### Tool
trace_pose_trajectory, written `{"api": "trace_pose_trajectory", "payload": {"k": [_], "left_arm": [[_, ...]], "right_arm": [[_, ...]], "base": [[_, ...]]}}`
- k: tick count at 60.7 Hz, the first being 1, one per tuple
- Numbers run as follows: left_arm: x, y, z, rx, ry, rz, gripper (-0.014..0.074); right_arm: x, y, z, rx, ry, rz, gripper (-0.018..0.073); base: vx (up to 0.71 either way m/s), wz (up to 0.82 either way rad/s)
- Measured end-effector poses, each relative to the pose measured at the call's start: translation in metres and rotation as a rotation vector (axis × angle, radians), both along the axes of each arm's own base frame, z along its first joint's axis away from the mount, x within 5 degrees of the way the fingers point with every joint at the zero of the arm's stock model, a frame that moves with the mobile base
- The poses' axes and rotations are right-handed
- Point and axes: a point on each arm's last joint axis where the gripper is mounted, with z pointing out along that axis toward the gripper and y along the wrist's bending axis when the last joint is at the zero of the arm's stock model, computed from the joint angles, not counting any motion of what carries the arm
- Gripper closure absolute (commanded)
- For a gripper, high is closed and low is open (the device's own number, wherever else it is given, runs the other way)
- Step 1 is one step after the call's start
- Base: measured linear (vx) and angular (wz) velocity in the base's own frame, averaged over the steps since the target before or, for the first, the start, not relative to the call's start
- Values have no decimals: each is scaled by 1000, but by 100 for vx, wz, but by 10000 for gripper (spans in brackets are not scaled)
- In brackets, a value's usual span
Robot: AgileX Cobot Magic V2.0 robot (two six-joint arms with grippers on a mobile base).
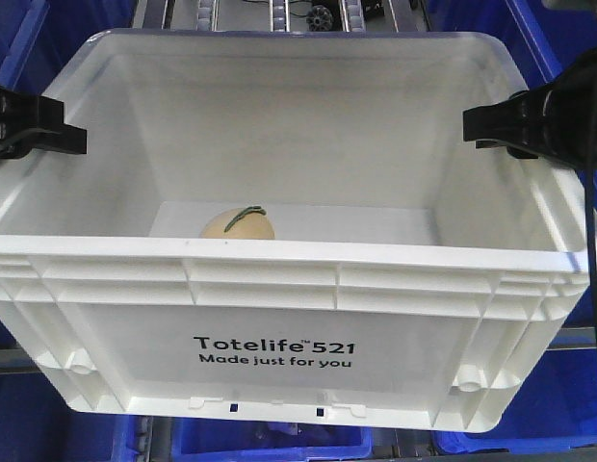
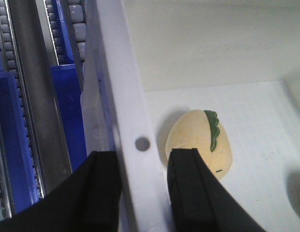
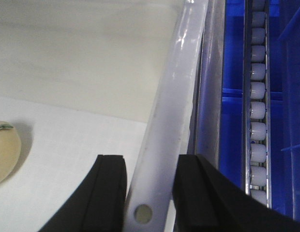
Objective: Place moving items into box and shelve
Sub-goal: 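Lower the crate with both grippers onto the roller track between blue bins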
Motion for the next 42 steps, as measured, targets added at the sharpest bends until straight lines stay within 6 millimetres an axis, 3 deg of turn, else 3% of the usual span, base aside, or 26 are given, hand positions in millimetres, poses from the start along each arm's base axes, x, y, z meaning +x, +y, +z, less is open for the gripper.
{"api": "trace_pose_trajectory", "payload": {"k": [42], "left_arm": [[68,-6,-43,-8,-20,91,603]], "right_arm": [[57,14,-24,-162,-180,65,565]], "base": [[0,0]]}}
